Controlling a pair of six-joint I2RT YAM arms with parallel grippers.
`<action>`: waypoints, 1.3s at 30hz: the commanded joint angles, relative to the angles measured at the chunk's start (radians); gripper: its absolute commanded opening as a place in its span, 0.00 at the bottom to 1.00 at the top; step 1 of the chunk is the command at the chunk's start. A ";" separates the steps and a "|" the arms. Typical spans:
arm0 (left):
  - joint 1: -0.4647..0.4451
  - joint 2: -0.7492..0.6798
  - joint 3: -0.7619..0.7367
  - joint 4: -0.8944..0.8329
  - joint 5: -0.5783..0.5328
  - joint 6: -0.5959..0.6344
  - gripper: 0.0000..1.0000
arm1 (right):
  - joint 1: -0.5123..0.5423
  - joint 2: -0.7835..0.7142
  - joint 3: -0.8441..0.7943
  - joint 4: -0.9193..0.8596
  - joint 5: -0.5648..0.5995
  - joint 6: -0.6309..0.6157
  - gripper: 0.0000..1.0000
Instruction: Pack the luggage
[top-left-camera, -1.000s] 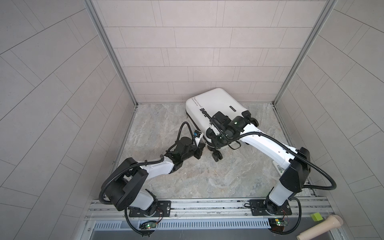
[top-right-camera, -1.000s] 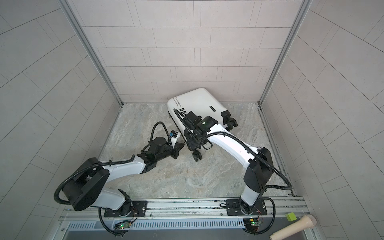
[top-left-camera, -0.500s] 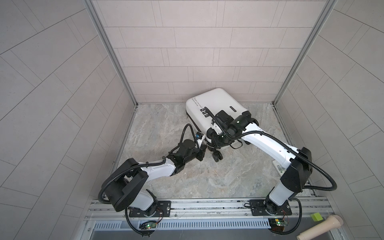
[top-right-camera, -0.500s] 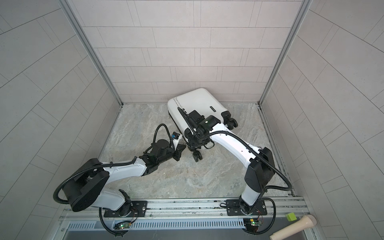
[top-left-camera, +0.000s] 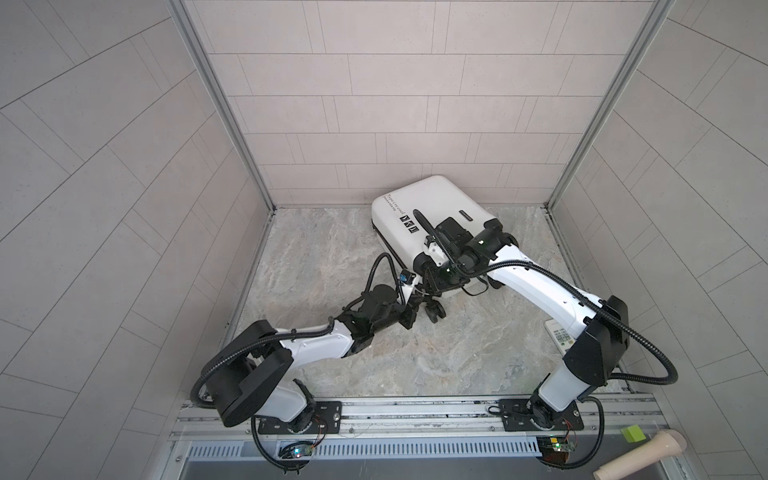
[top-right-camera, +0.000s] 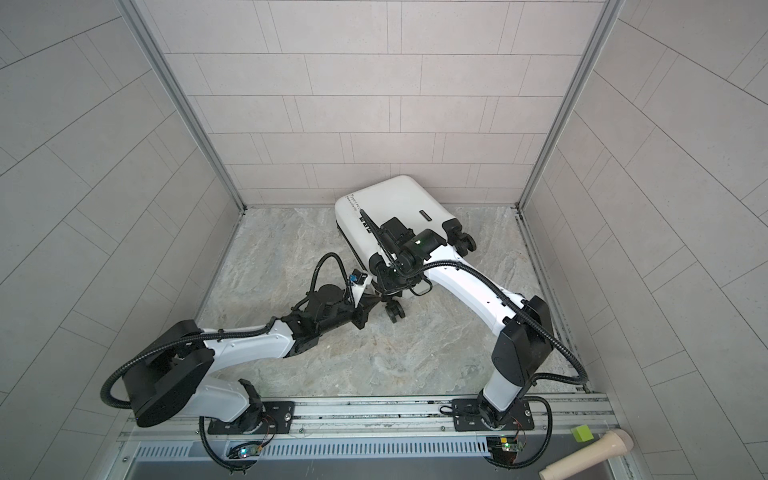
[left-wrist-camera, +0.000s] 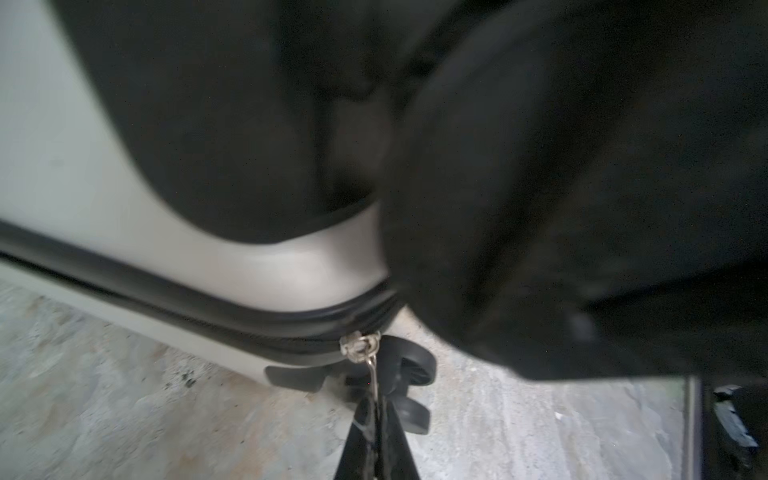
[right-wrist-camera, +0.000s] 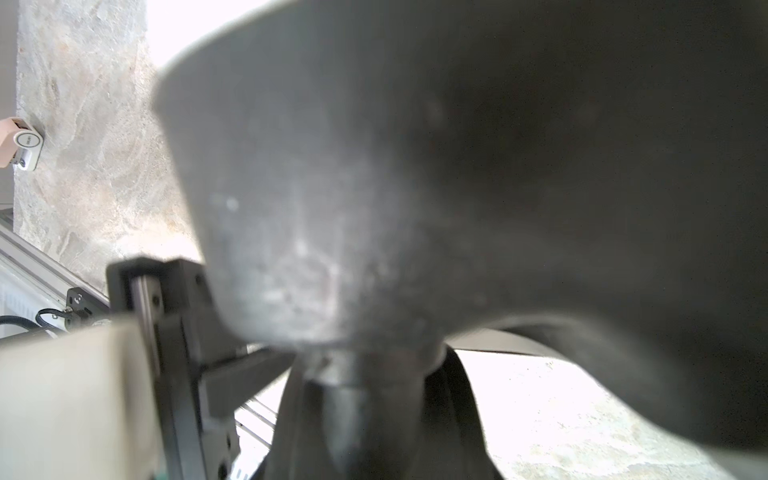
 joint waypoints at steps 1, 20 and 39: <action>-0.051 -0.049 0.023 0.069 0.161 0.027 0.00 | -0.021 0.000 0.049 0.180 0.095 0.026 0.00; -0.108 0.034 0.029 0.198 0.078 -0.006 0.00 | -0.042 -0.003 -0.062 0.235 0.108 0.056 0.00; -0.117 -0.114 -0.002 0.021 -0.140 -0.015 0.55 | -0.074 -0.213 -0.190 0.248 0.146 0.048 0.73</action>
